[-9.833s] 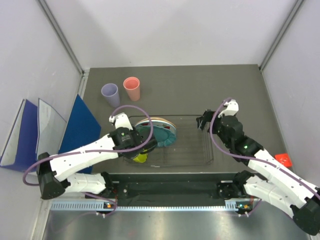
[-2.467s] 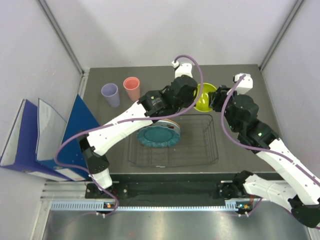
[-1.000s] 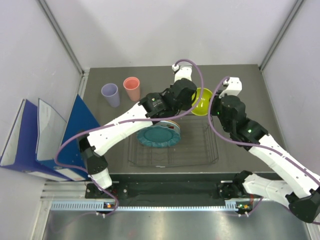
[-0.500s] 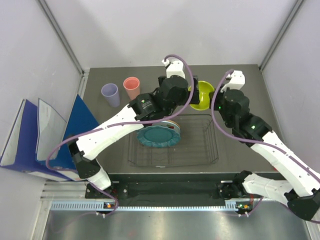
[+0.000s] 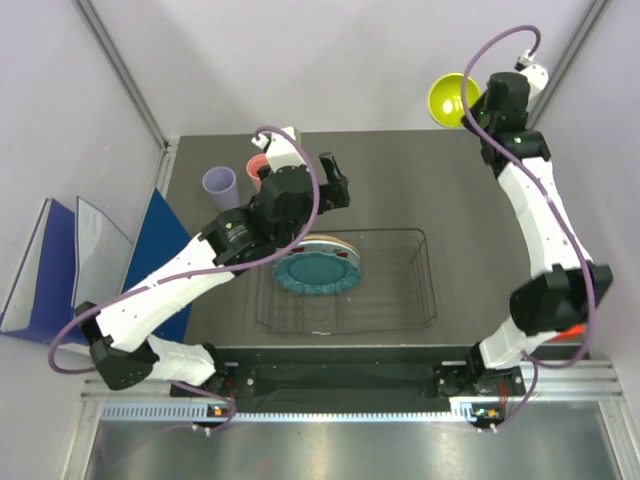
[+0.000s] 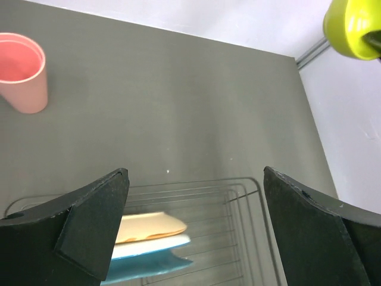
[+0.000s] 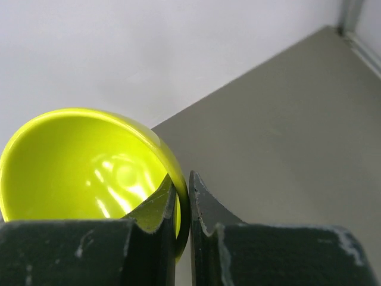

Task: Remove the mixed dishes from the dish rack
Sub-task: Pick up the bowl from the dish rack, then place the bowl at the center of the board.

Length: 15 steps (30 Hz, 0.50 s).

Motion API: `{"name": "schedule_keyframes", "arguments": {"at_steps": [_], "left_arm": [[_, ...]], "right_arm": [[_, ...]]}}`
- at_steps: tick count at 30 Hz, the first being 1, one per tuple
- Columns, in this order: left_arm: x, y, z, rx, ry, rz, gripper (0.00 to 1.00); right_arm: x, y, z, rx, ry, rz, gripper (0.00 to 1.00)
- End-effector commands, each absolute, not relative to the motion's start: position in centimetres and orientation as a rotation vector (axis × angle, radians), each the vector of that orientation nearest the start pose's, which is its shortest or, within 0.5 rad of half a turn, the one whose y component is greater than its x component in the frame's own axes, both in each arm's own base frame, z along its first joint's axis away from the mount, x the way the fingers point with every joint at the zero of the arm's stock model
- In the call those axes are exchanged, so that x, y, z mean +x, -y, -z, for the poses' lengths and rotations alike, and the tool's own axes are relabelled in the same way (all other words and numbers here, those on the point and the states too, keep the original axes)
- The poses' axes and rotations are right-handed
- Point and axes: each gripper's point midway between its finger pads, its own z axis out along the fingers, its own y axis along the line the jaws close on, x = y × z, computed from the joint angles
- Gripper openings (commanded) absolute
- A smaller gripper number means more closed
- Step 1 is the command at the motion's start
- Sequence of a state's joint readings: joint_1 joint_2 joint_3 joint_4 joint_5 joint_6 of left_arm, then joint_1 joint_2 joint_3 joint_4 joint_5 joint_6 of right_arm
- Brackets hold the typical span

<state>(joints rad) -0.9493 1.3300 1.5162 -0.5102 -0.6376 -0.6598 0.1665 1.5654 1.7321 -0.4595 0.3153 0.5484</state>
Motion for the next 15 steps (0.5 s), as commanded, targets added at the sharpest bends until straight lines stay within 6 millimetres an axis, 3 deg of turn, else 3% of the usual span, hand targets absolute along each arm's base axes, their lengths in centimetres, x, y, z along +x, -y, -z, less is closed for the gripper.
{"name": "schedule_keyframes", "arguments": {"at_steps": [1,2,3,5,6,9,12,15], "left_arm": [[29.1,25.2,-36.9,-0.197,-1.834,0.504,0.99],[29.1,25.0,-36.8,-0.199,-1.833,0.501,0.99],[29.0,24.8,-36.3,-0.198,-1.840,0.496,0.99],[28.8,24.7,-36.0,-0.196,-1.844,0.499,0.99],[28.7,24.7,-35.4,-0.192,-1.855,0.491,0.99],[28.7,24.7,-34.1,-0.183,-1.879,0.478,0.99],[29.0,24.9,-32.7,-0.174,-1.903,0.459,0.99],[29.4,25.2,-31.7,-0.170,-1.924,0.450,0.99]], "right_arm": [[50.3,-0.5,-35.1,0.738,-1.762,-0.127,0.00],[50.7,0.6,-34.5,0.766,-1.759,-0.079,0.00],[51.5,2.6,-32.4,0.811,-1.783,-0.025,0.00],[51.8,4.4,-30.1,0.874,-1.815,0.013,0.00],[51.9,7.3,-28.3,0.937,-1.823,0.064,0.00],[52.0,10.8,-24.9,1.017,-1.858,0.133,0.00],[52.0,13.1,-21.9,1.069,-1.905,0.166,0.00],[52.5,14.3,-19.2,1.105,-1.948,0.150,0.00]]}}
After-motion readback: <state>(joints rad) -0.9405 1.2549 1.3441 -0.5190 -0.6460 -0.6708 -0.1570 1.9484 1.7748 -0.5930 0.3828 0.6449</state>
